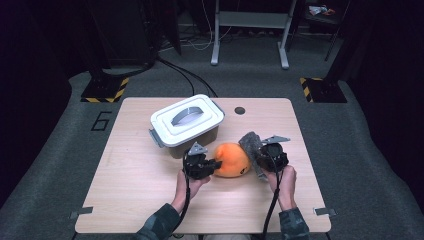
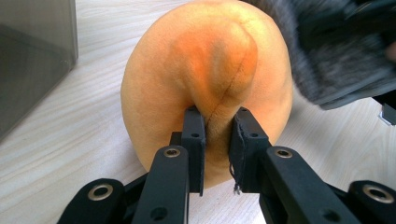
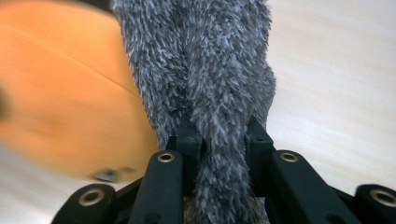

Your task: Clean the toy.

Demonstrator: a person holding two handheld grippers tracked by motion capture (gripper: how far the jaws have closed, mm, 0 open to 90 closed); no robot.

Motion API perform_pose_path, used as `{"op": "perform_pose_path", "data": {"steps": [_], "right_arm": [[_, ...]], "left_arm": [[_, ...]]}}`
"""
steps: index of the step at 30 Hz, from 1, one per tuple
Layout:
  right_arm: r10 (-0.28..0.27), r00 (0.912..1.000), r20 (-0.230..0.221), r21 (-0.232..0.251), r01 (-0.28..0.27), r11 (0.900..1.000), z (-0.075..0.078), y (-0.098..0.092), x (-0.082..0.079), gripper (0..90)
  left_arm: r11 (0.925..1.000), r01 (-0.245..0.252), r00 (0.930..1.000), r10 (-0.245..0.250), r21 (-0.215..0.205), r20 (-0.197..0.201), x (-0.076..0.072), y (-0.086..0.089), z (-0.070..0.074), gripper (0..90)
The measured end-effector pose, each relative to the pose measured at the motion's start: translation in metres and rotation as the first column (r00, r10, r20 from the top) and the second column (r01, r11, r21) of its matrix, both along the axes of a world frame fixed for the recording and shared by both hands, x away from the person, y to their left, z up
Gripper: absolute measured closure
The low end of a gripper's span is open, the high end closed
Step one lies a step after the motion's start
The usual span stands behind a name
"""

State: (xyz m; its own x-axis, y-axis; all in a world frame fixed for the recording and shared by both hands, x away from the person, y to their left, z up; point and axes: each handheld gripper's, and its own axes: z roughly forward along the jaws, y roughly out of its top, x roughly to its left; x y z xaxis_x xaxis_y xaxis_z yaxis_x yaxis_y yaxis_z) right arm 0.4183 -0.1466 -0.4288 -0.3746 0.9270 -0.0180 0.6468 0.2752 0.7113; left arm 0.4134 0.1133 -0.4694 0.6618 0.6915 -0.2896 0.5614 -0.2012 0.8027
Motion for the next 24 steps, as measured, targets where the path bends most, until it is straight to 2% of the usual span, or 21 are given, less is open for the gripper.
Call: {"op": "perform_pose_path", "data": {"steps": [3,4,5,7,11,13,16,17,18,21,22,24], "right_arm": [[0.070,0.9975,0.012,0.038,-0.070,0.997,0.009,0.009,-0.004,73.5],[0.086,0.9963,0.004,0.036,-0.086,0.996,0.007,0.014,-0.003,73.6],[0.092,0.9956,-0.012,0.004,-0.092,0.996,0.003,0.020,-0.001,73.6],[0.073,0.9970,-0.024,0.008,-0.073,0.997,-0.002,0.021,0.002,73.7],[0.067,0.9975,-0.023,0.010,-0.067,0.998,-0.004,0.018,0.007,73.8],[0.062,0.9977,-0.027,0.005,-0.062,0.998,-0.004,0.017,0.008,73.8],[0.056,0.9981,-0.025,0.005,-0.056,0.998,-0.005,0.016,0.011,73.7],[0.051,0.9983,-0.030,0.007,-0.051,0.999,-0.006,0.015,0.012,73.7],[0.053,0.9982,-0.027,0.005,-0.052,0.999,-0.006,0.015,0.012,73.7],[0.047,0.9984,-0.032,0.012,-0.047,0.999,-0.006,0.014,0.011,73.7],[0.040,0.9988,-0.029,0.009,-0.039,0.999,-0.005,0.014,0.011,73.7],[0.047,0.9988,-0.014,0.015,-0.047,0.999,-0.001,0.012,0.007,73.7]], "left_arm": [[1.0000,-0.001,1.0000,0.001,0.004,0.002,0.000,0.000,0.000,76.9],[1.0000,0.004,1.0000,-0.004,-0.002,0.001,0.000,0.000,0.000,76.5],[0.9999,0.008,1.0000,-0.008,-0.006,-0.002,0.001,0.001,0.000,75.6],[0.9998,0.012,0.9999,-0.012,-0.016,-0.002,0.001,0.003,-0.001,70.7],[0.9998,0.012,0.9999,-0.012,-0.013,0.010,0.000,0.003,0.000,59.7],[0.9999,0.009,0.9999,-0.009,0.012,0.007,-0.001,0.002,-0.001,55.0],[0.9990,0.014,0.9998,-0.015,0.043,0.016,-0.001,-0.001,-0.004,54.5],[0.9990,0.014,0.9998,-0.015,0.043,0.015,-0.002,-0.002,-0.004,56.2],[0.9979,0.014,0.9994,-0.016,0.063,0.030,-0.002,-0.003,-0.004,58.9],[0.9963,0.017,0.9984,-0.022,0.084,0.052,-0.002,-0.005,-0.003,71.4],[0.9966,0.015,0.9987,-0.019,0.081,0.047,-0.003,-0.006,-0.003,74.3],[0.9956,0.018,0.9982,-0.023,0.092,0.056,-0.003,-0.006,-0.002,76.9]]}}
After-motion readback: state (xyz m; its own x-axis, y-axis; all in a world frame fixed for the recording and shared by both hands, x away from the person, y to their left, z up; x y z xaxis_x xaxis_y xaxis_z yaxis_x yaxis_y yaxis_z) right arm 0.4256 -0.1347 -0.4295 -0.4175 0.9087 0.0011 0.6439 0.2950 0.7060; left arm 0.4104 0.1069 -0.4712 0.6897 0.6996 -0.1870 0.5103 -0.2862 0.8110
